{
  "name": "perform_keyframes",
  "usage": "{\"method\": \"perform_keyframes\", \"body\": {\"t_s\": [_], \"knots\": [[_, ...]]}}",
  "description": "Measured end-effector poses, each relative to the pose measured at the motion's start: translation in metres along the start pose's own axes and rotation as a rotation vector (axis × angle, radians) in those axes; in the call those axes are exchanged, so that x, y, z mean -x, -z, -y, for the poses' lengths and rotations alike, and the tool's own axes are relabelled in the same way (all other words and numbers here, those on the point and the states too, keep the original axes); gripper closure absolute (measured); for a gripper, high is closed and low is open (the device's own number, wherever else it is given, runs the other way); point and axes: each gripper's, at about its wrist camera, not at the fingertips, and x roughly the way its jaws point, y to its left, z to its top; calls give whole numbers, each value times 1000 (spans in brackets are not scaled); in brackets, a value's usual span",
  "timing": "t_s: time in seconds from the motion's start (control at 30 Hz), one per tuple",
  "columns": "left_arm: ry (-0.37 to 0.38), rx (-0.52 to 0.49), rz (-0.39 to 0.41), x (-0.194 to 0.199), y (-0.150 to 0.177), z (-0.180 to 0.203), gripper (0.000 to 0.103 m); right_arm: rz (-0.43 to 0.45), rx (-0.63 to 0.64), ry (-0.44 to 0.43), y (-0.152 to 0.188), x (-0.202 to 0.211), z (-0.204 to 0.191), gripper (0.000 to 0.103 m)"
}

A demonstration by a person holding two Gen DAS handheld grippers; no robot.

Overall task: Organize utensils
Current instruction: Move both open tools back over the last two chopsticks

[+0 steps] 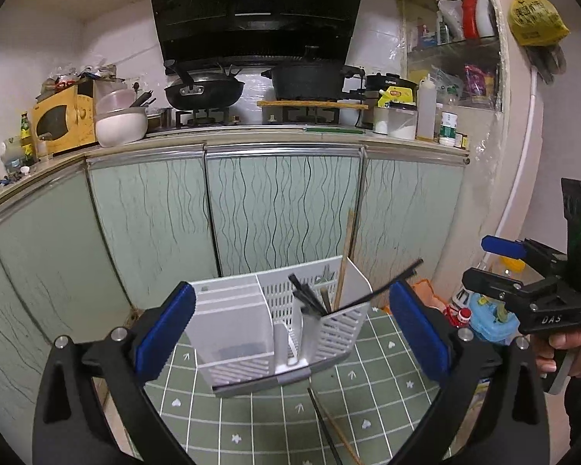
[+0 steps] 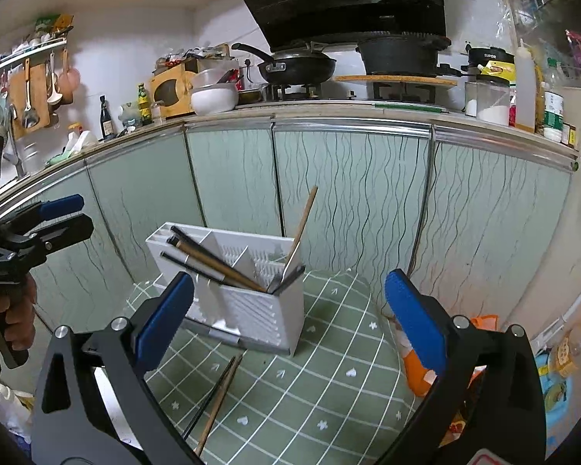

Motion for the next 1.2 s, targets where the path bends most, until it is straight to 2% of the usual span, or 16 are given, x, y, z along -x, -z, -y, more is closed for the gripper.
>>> {"method": "perform_keyframes", "body": {"t_s": [0.57, 0.93, 1.2], "knots": [[-31, 12, -25, 43, 61, 12, 5, 5, 79, 29, 45, 54, -26, 8], [-57, 37, -37, 57, 100, 9, 5, -6, 81, 25, 77, 65, -34, 8], [-93, 4, -33, 64, 126, 16, 5, -30, 83, 26, 106, 61, -41, 8]]}}
